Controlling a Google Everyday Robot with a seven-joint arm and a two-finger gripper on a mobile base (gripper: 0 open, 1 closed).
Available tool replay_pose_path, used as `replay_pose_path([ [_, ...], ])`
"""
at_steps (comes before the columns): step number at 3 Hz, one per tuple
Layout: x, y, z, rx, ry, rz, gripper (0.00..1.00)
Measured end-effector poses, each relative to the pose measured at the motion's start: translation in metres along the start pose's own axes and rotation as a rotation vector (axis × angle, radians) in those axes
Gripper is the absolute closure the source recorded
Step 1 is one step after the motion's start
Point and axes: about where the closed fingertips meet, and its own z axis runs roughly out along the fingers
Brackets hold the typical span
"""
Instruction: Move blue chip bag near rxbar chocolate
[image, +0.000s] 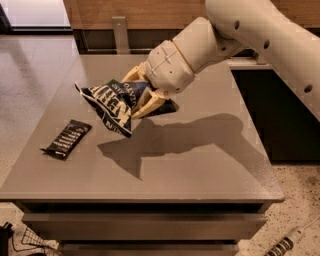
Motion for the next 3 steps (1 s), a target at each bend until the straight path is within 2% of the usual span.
replay_pose_path([
  [1,-0.001,-0.0004,0.0017,-0.002,-0.002,-0.002,0.15],
  [2,-0.0021,-0.0008,0.0035,-0.004,-0.003,-0.004,0.0],
  [3,-0.0021,-0.0008,0.0036,-0.004,-0.003,-0.004,0.0],
])
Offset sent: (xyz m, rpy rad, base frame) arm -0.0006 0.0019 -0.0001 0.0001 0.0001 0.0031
